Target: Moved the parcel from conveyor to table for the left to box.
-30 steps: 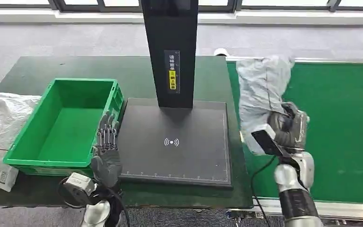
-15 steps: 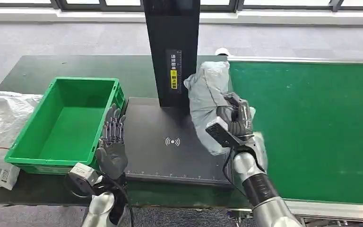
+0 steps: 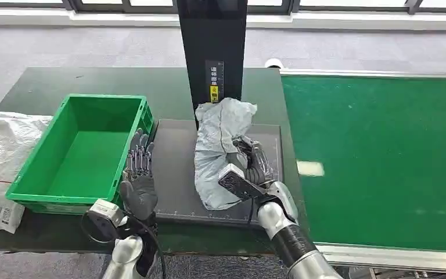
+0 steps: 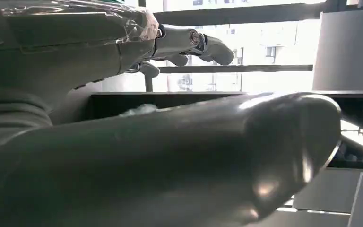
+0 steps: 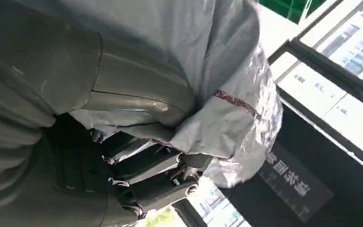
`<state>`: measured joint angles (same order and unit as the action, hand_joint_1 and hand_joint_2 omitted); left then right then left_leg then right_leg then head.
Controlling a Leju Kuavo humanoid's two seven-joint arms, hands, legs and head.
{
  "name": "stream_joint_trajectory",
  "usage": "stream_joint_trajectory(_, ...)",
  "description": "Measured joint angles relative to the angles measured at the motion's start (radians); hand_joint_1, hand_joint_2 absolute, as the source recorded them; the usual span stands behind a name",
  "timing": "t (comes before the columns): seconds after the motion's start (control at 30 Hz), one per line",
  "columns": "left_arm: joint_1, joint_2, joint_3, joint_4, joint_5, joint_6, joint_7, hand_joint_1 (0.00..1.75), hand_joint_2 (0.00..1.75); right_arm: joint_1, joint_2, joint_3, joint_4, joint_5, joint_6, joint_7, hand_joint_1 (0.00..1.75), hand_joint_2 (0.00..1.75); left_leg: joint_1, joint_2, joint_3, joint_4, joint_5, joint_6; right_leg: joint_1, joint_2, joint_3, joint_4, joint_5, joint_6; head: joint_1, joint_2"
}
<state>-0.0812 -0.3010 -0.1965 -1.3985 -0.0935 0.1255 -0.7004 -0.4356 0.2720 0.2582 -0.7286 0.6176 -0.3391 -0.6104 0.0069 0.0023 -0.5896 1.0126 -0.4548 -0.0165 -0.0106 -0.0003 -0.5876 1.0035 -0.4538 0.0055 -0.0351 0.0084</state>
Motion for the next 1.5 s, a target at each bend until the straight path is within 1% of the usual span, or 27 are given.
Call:
stream_joint_trajectory(0.1, 0.0, 0.0, 0.0, 0.001, 0.0, 0.003, 0.0, 0.0, 0.0, 0.001, 0.003, 0.002, 0.004, -0.002, 0.006, 0.0, 1.75, 1.75, 0.0, 0.0, 0.0, 0.0, 0.0, 0.0, 0.0, 0.0, 0.0, 0.0, 0.0, 0.0, 0.0, 0.0)
stream_joint_trajectory(0.37, 0.001, 0.001, -0.004, 0.003, 0.002, 0.032, 0.0, 0.0, 0.0, 0.007, 0.032, 0.045, 0.026, -0.049, 0.08, 0.017, 1.75, 1.75, 0.0, 0.0, 0.0, 0.0, 0.0, 0.0, 0.0, 0.0, 0.0, 0.0, 0.0, 0.0, 0.0, 0.0)
stream_joint_trajectory(0.4, 0.001, 0.001, -0.005, 0.003, 0.003, 0.035, 0.0, 0.0, 0.0, 0.007, 0.038, 0.049, 0.034, -0.057, 0.086, 0.02, 0.07, 1.75, 0.0, 0.0, 0.0, 0.0, 0.0, 0.0, 0.0, 0.0, 0.0, 0.0, 0.0, 0.0, 0.0, 0.0)
stream_joint_trajectory(0.43, 0.001, 0.001, -0.008, 0.003, 0.004, 0.039, 0.0, 0.0, 0.0, 0.006, 0.043, 0.051, 0.044, -0.065, 0.091, 0.027, 0.0, 1.75, 0.0, 0.0, 0.0, 0.0, 0.0, 0.0, 0.0, 0.0, 0.0, 0.0, 0.0, 0.0, 0.0, 0.0)
stream_joint_trajectory(0.53, 0.0, 0.002, -0.016, 0.007, 0.01, 0.04, 0.0, 0.0, 0.0, 0.003, 0.053, 0.053, 0.073, -0.085, 0.099, 0.045, 0.0, 1.75, 0.0, 0.0, 0.0, 0.0, 0.0, 0.0, 0.0, 0.0, 0.0, 0.0, 0.0, 0.0, 0.0, 0.0)
stream_joint_trajectory(0.6, -0.001, 0.002, -0.019, 0.011, 0.01, 0.041, 0.0, 0.0, 0.0, -0.001, 0.055, 0.053, 0.093, -0.091, 0.079, 0.066, 0.0, 1.75, 0.0, 0.0, 0.0, 0.0, 0.0, 0.0, 0.0, 0.0, 0.0, 0.0, 0.0, 0.0, 0.0, 0.0)
stream_joint_trajectory(0.77, -0.001, 0.002, -0.019, 0.016, 0.008, 0.05, 0.0, 0.0, 0.0, 0.0, 0.054, 0.053, 0.112, -0.105, 0.063, 0.061, 0.0, 1.75, 0.0, 0.0, 0.0, 0.0, 0.0, 0.0, 0.0, 0.0, 0.0, 0.0, 0.0, 0.0, 0.0, 0.0)
stream_joint_trajectory(0.93, -0.001, 0.002, -0.019, 0.024, -0.011, 0.081, 0.0, 0.0, 0.0, 0.009, 0.049, 0.053, 0.113, -0.12, 0.079, 0.038, 0.0, 1.75, 0.0, 0.0, 0.001, 0.0, 0.0, 0.0, 0.0, 0.0, 0.0, 0.0, 0.0, 0.0, 0.0, 0.0)
stream_joint_trajectory(1.0, 0.0, 0.002, -0.019, 0.031, -0.022, 0.112, 0.0, 0.0, 0.0, 0.046, 0.037, 0.053, 0.065, -0.134, 0.113, 0.025, 0.0, 1.75, 0.0, 0.0, 0.001, 0.0, 0.0, 0.0, 0.0, 0.0, 0.0, 0.0, 0.0, 0.0, 0.0, 0.0)
stream_joint_trajectory(1.07, 0.001, 0.002, -0.019, 0.039, -0.033, 0.136, 0.021, 0.0, 0.0, 0.091, 0.023, 0.053, 0.009, -0.148, 0.119, 0.023, 0.0, 1.75, 0.0, 0.0, 0.001, 0.0, 0.0, 0.0, 0.0, 0.0, 0.0, -0.001, 0.0, 0.0, 0.0, 0.0)
stream_joint_trajectory(1.17, 0.001, 0.002, -0.019, 0.054, -0.042, 0.157, 0.04, 0.0, 0.0, 0.192, -0.002, 0.053, -0.148, -0.148, 0.137, 0.05, 0.0, 1.75, 0.0, -0.001, 0.0, 0.0, -0.002, 0.0, 0.0, 0.0, 0.0, -0.001, -0.001, 0.0, 0.0, 0.0)
stream_joint_trajectory(1.27, 0.0, 0.002, -0.019, 0.065, -0.045, 0.166, 0.052, 0.0, 0.0, 0.242, -0.017, 0.053, -0.234, -0.147, 0.142, 0.056, 0.0, 1.75, 0.0, 0.0, 0.0, 0.0, -0.002, 0.0, 0.0, 0.0, -0.001, -0.001, -0.001, 0.0, 0.0, 0.0)
stream_joint_trajectory(1.37, -0.003, 0.002, -0.019, 0.081, -0.082, 0.203, 0.093, 0.0, 0.0, 0.299, -0.024, 0.053, -0.333, -0.131, 0.135, 0.063, 0.0, 1.75, 0.0, 0.0, 0.001, 0.0, -0.002, 0.0, 0.0, 0.0, 0.0, -0.001, -0.001, 0.0, 0.0, 0.0)
stream_joint_trajectory(1.5, -0.011, 0.001, -0.02, 0.104, -0.123, 0.238, 0.115, 0.0, 0.0, 0.361, -0.03, 0.053, -0.444, -0.117, 0.132, 0.066, 0.0, 1.75, 0.0, 0.001, 0.001, 0.0, -0.002, 0.0, 0.0, 0.001, -0.001, -0.001, -0.001, 0.0, 0.0, 0.0)
